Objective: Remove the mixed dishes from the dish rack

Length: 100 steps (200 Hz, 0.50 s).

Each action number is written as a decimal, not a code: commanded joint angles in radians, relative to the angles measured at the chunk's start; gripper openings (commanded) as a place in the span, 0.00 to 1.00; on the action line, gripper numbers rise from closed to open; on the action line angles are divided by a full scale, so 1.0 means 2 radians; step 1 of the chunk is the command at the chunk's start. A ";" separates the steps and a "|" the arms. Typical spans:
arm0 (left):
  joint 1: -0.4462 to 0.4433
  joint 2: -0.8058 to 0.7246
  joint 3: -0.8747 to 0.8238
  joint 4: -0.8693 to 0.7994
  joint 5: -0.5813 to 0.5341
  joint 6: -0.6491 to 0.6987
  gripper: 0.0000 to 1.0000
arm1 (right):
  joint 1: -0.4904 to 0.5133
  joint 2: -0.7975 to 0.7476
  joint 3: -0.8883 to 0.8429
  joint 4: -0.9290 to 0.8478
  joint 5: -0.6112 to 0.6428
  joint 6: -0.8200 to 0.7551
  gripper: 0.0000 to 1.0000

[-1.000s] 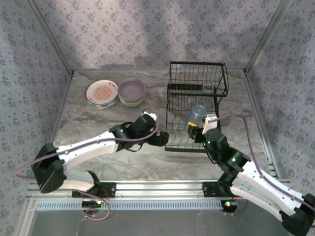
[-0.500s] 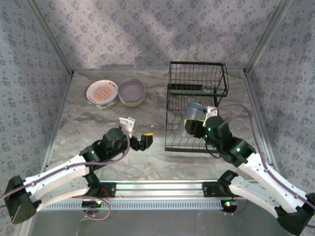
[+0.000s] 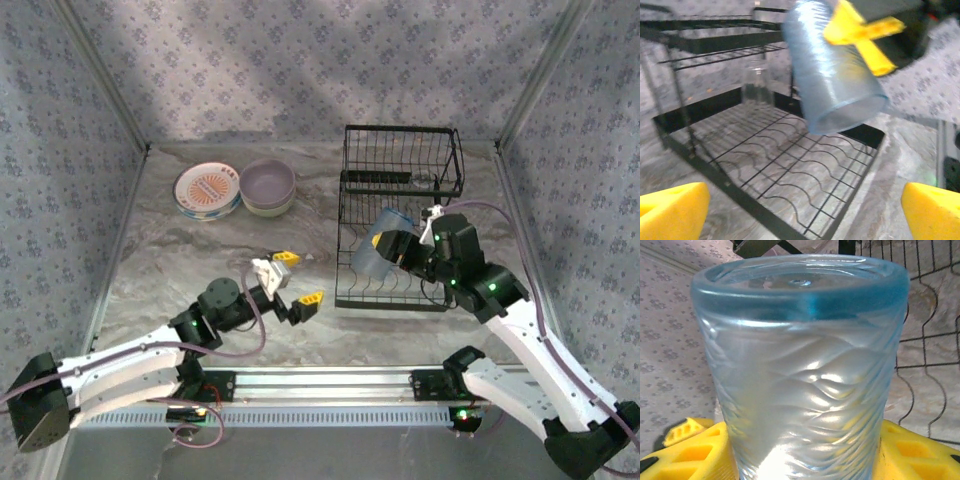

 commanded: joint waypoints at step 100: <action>-0.054 0.152 0.090 0.172 -0.032 0.100 0.76 | -0.067 -0.066 -0.056 0.076 -0.154 0.153 0.37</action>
